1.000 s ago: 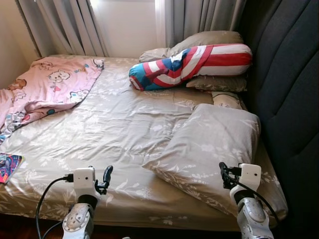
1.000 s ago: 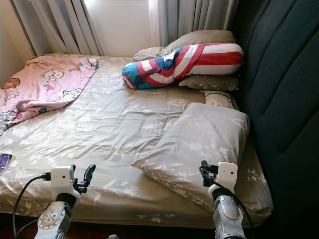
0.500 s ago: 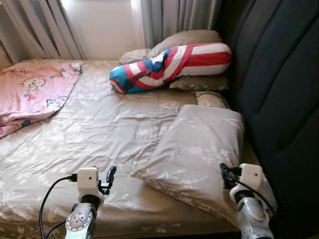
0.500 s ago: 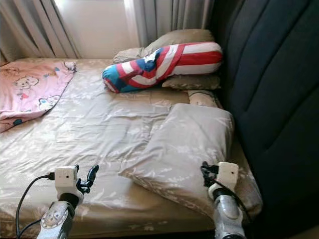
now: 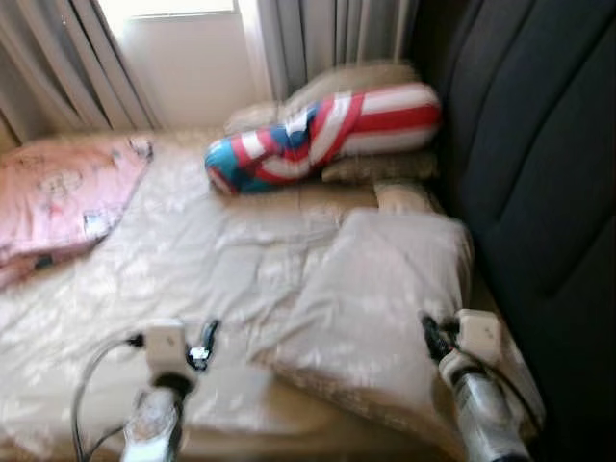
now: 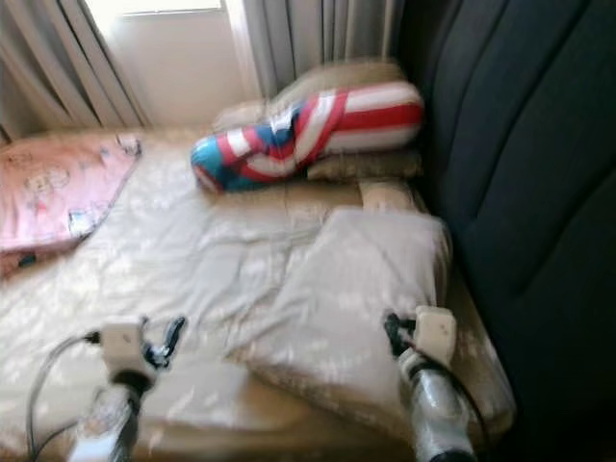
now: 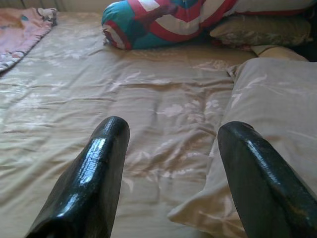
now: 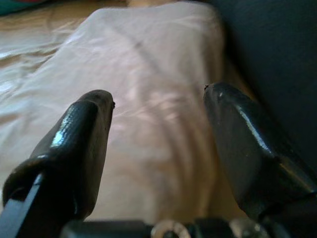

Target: Clean up the room

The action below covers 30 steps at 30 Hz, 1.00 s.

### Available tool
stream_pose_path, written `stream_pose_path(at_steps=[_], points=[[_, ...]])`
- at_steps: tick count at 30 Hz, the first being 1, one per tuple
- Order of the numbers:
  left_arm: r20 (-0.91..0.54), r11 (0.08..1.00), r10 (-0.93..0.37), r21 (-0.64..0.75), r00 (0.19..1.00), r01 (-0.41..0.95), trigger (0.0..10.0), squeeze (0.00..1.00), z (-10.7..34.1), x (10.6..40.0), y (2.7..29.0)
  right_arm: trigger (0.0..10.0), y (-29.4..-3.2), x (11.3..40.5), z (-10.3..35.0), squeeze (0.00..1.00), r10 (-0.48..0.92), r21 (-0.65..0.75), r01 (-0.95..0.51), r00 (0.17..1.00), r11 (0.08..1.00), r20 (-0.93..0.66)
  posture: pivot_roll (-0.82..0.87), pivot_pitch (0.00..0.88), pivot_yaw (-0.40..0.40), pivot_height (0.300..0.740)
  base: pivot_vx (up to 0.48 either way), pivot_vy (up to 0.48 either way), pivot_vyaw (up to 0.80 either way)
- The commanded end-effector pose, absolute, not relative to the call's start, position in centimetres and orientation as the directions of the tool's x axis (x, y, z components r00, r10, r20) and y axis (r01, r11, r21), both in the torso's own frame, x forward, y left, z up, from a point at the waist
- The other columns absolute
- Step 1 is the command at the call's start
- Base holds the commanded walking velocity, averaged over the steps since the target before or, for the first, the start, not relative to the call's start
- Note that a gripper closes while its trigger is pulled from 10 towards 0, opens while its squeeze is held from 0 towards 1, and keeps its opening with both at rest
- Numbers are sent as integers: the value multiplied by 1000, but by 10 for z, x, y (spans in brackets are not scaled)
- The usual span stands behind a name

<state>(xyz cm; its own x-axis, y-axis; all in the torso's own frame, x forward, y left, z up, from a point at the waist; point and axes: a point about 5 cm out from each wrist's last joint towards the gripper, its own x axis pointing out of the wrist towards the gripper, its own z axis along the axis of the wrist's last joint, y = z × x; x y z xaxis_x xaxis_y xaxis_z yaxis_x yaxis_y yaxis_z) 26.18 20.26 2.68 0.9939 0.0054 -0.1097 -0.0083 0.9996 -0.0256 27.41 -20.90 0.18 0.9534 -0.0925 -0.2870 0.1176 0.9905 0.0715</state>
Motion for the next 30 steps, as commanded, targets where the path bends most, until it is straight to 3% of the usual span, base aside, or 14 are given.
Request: stream_pose_path(at_steps=[1,10,11,12,13,19,20,30], points=[[-109,999,33,-3,994,-33,10000,0,28,260,213,10000,-198,277,1,0,-65,90,95,953,991,-296,-28,0,0,678,0,0,0],[-104,1000,30,0,994,-30,10000,0,30,259,215,10000,-199,274,-6,0,-89,75,123,930,990,-357,-23,0,11,678,0,0,0],[-102,1000,28,1,994,-28,10000,0,31,259,215,10000,-200,273,-8,490,-93,84,133,923,988,-374,-19,0,15,678,0,0,0],[-101,1000,27,2,995,-27,10000,0,32,259,215,10000,-200,273,-9,490,-94,91,139,918,986,-385,-17,0,15,678,0,0,0],[-99,1000,24,4,995,-23,10000,0,33,259,216,10000,-201,272,-10,1000,-104,87,150,912,985,-398,-9,0,16,678,0,0,0],[-104,999,-22,21,994,24,10000,0,34,260,212,10000,-205,269,-19,1000,-148,117,233,859,966,-490,22,27,24,678,0,0,0],[-101,999,-41,31,994,45,10000,0,37,258,212,10000,-202,269,-22,1000,-142,117,236,840,965,-524,46,67,35,678,0,0,0],[-101,999,-26,42,995,30,10000,0,42,242,220,10000,-194,275,-20,1000,-130,136,241,826,961,-549,76,142,59,678,0,0,0]])
